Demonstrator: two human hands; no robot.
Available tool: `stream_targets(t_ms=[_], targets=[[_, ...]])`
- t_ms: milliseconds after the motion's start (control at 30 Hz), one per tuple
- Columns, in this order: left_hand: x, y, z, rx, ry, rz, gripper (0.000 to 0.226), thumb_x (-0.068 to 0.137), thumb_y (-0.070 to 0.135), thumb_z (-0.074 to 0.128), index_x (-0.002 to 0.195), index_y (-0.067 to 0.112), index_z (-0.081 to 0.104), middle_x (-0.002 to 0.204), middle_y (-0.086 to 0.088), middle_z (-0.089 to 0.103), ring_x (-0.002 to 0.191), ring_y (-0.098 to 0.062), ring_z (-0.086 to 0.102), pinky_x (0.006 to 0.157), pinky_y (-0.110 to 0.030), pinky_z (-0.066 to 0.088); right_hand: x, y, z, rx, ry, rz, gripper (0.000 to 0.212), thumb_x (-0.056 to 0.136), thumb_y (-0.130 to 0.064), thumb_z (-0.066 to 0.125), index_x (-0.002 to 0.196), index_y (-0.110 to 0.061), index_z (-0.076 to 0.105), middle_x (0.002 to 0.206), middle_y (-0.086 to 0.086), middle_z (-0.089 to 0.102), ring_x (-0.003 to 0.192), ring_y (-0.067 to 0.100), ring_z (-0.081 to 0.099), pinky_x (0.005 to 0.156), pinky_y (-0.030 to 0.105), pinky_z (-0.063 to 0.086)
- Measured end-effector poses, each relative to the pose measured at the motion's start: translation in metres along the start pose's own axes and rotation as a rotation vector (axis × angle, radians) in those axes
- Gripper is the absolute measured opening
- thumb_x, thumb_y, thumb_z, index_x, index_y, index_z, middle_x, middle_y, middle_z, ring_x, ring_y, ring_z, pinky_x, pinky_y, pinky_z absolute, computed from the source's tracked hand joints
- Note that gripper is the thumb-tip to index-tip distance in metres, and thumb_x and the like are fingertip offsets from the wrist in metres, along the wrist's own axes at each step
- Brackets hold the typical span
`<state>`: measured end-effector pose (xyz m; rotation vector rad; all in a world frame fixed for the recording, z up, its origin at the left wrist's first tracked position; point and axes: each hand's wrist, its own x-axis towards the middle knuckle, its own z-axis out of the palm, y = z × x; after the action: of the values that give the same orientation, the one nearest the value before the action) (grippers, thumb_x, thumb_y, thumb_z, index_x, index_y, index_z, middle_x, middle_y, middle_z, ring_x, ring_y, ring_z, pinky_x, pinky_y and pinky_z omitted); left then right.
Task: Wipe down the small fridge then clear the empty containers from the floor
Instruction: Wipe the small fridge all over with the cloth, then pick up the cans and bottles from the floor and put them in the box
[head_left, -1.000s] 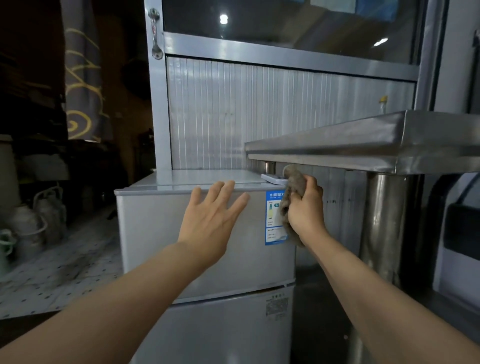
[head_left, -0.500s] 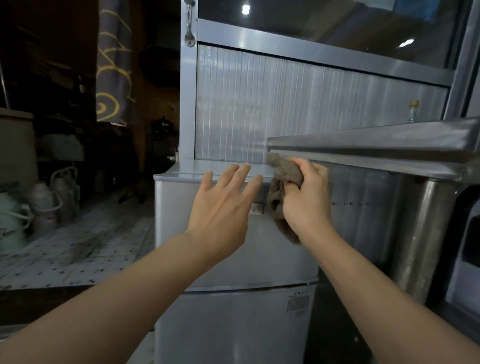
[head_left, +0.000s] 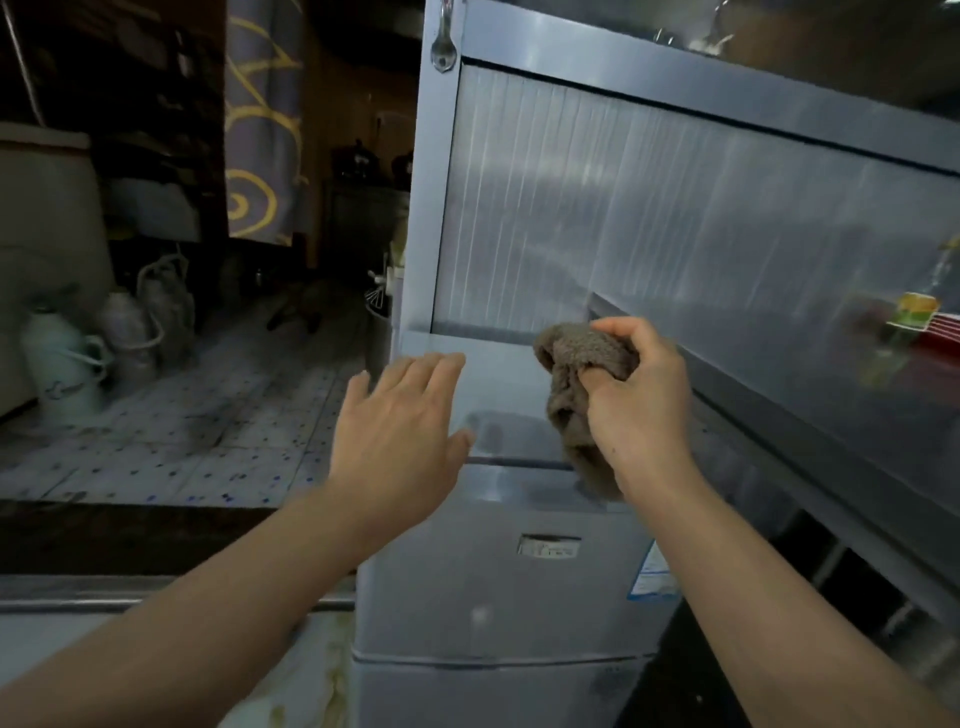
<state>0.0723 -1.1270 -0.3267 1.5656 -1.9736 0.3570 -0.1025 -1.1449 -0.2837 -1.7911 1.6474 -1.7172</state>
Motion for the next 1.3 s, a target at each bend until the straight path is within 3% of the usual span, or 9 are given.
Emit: stream_targets(t_ms=[133,267,367,500,600,733,867,1000,1300], targets=[[0.016,-0.014,-0.029,-0.059,-0.126,-0.101,0.061,0.091,0.046,0.045,0.143,0.028,0.019,0.147,0.006,0.036,0.133,-0.019,0.035,0.106,-0.043,0.030,0.025,-0.027,0.008,-0.128,-0.116,0.022,0.034,0.081,0.005,0.058,0.095,-0.027,0.056,0.119,0.001,0.047,0.096,0.009,0.049,0.082,0.008,0.035],[0.028,-0.020,-0.057,-0.088,-0.257,-0.150,0.060,0.091,0.047,0.045,0.143,0.032,0.018,0.146,0.008,0.035,0.133,-0.016,0.034,0.107,-0.041,0.030,0.045,-0.042,0.020,-0.221,-0.262,0.072,0.032,0.081,0.009,0.055,0.100,-0.016,0.060,0.117,0.003,0.041,0.089,0.007,0.040,0.074,-0.009,0.022],[0.039,-0.020,-0.076,-0.105,-0.317,-0.178,0.059,0.091,0.044,0.045,0.142,0.033,0.020,0.146,0.008,0.036,0.132,-0.015,0.035,0.107,-0.041,0.030,0.055,-0.043,0.031,-0.283,-0.355,0.089,0.028,0.081,0.001,0.055,0.104,-0.014,0.059,0.117,0.007,0.043,0.093,0.016,0.044,0.073,0.006,0.033],[0.050,-0.016,-0.093,-0.122,-0.448,-0.217,0.060,0.092,0.042,0.045,0.144,0.031,0.018,0.149,0.008,0.031,0.135,-0.016,0.031,0.107,-0.039,0.029,0.058,-0.039,0.041,-0.500,-0.720,0.213,0.052,0.081,-0.013,0.062,0.130,-0.020,0.045,0.142,0.011,0.024,0.127,0.032,0.035,0.103,0.037,0.038],[0.050,-0.013,-0.107,-0.136,-0.537,-0.223,0.063,0.090,0.040,0.047,0.145,0.029,0.017,0.150,0.006,0.031,0.134,-0.018,0.032,0.105,-0.039,0.030,0.051,-0.049,0.039,-0.580,-0.887,0.285,0.067,0.076,-0.023,0.067,0.137,-0.023,0.039,0.147,0.012,0.021,0.135,0.033,0.028,0.108,0.034,0.033],[0.036,-0.015,-0.132,-0.180,-0.611,-0.229,0.064,0.087,0.037,0.050,0.143,0.026,0.020,0.146,0.004,0.034,0.127,-0.020,0.040,0.100,-0.041,0.037,0.034,-0.083,0.023,-0.566,-0.811,0.293,0.035,0.074,-0.023,0.066,0.108,-0.016,0.057,0.127,0.013,0.048,0.114,0.032,0.050,0.089,0.031,0.045],[0.016,-0.020,-0.166,-0.184,-0.664,-0.232,0.064,0.087,0.037,0.053,0.142,0.025,0.023,0.147,0.004,0.032,0.128,-0.021,0.041,0.102,-0.040,0.036,0.005,-0.120,-0.003,-0.536,-0.814,0.384,0.055,0.081,-0.024,0.068,0.130,-0.012,0.048,0.136,0.013,0.038,0.127,0.029,0.039,0.103,0.030,0.034],[-0.003,-0.026,-0.203,-0.176,-0.711,-0.232,0.061,0.088,0.038,0.053,0.141,0.025,0.025,0.145,0.004,0.034,0.128,-0.020,0.041,0.102,-0.039,0.036,-0.028,-0.159,-0.032,-0.559,-0.864,0.416,0.058,0.087,-0.028,0.063,0.137,-0.013,0.039,0.143,0.012,0.034,0.134,0.026,0.030,0.108,0.031,0.027],[-0.047,-0.023,-0.288,-0.178,-0.725,-0.330,0.060,0.086,0.038,0.057,0.138,0.026,0.029,0.140,0.005,0.040,0.124,-0.020,0.045,0.100,-0.038,0.038,-0.079,-0.239,-0.079,-0.477,-0.907,0.484,0.055,0.088,-0.024,0.061,0.136,-0.015,0.037,0.139,0.012,0.034,0.129,0.027,0.033,0.107,0.040,0.036]])
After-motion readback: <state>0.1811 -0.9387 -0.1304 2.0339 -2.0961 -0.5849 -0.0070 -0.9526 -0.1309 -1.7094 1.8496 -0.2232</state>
